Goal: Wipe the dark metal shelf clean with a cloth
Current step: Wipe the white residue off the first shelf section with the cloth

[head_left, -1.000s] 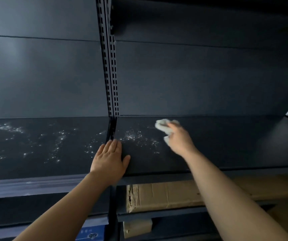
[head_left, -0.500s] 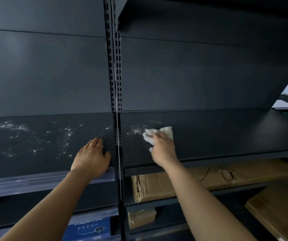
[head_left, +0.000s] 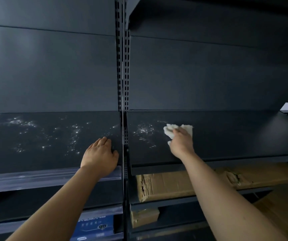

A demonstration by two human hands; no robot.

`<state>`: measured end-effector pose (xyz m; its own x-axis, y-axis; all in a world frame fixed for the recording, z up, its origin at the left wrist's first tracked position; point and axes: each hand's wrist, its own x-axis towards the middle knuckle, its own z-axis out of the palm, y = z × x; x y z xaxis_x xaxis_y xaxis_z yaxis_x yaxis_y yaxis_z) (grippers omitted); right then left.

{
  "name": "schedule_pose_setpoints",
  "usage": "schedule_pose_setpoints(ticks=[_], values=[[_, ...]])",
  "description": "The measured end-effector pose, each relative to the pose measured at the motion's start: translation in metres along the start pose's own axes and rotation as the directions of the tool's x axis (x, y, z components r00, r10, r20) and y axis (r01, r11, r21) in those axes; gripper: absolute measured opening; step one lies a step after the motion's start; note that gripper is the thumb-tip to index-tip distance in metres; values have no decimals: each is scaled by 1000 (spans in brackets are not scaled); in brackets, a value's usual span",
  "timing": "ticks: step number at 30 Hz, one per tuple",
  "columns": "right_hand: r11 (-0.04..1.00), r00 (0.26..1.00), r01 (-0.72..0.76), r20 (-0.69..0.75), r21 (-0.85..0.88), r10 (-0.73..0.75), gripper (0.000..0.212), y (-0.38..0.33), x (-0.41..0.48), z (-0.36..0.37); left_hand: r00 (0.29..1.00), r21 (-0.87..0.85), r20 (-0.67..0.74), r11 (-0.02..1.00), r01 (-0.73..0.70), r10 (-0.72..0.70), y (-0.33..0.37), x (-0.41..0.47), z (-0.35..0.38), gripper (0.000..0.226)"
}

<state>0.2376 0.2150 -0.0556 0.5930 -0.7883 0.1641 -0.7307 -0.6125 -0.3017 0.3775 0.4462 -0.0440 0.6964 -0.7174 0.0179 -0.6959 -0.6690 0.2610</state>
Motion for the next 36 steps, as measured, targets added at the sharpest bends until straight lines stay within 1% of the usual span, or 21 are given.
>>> schedule_pose_setpoints(ticks=[4,6,8,10,11,12,14,15,16,18,20,21,22,24,26,29,32,34,36], values=[[994,992,110,58,22,-111,63,-45,-3,15,1000,-9,3,1000,13,-13,0,0,0,56],[983,982,167,80,77,-173,63,-68,-9,23,1000,-7,11,1000,18,-18,1,0,-2,57],[953,965,205,115,223,-234,62,-85,-17,21,999,-8,31,1000,27,-27,2,2,-4,56],[902,952,179,161,393,-259,53,-91,-18,13,998,-18,44,999,41,-41,2,4,-10,51],[869,954,157,156,470,-257,51,-88,-16,10,998,-23,38,998,51,-50,1,6,-13,48],[844,965,156,104,513,-242,50,-83,-11,4,998,-22,25,998,57,-56,0,8,-16,47],[865,982,184,-52,467,-181,51,-61,6,-7,998,0,-7,998,58,-58,-1,12,-19,48],[888,981,192,-108,418,-161,54,-44,18,-11,998,9,-17,998,56,-56,-1,13,-19,50],[923,980,185,-131,338,-148,57,-27,30,-14,998,12,-21,998,57,-57,-1,15,-19,51],[986,994,89,-81,143,-78,58,7,50,-13,998,17,-13,998,67,-67,0,17,-16,51],[1000,1000,-10,-13,24,11,58,20,57,-9,997,26,-13,997,76,-75,0,20,-14,51],[1000,1000,-21,3,-5,21,59,18,58,-6,997,30,-17,997,77,-77,-1,21,-13,51],[1000,1000,0,10,-28,1,59,13,59,-2,997,32,-19,996,80,-80,-1,22,-13,52],[995,997,73,37,-63,-71,59,-3,64,1,996,34,-22,996,85,-84,-3,23,-11,55],[989,990,129,62,-71,-125,60,-17,70,1,996,33,-25,996,88,-87,-5,23,-9,57],[984,977,177,124,-19,-174,62,-31,80,9,996,23,-31,996,87,-87,-6,23,-6,58],[956,941,292,172,28,-292,58,-50,77,10,996,28,-44,996,83,-82,-6,23,-6,58],[928,910,353,188,122,-370,55,-64,67,10,996,26,-48,996,81,-80,-6,23,-6,58],[895,880,378,207,239,-427,54,-76,55,15,996,17,-52,997,78,-77,-6,23,-6,57]])
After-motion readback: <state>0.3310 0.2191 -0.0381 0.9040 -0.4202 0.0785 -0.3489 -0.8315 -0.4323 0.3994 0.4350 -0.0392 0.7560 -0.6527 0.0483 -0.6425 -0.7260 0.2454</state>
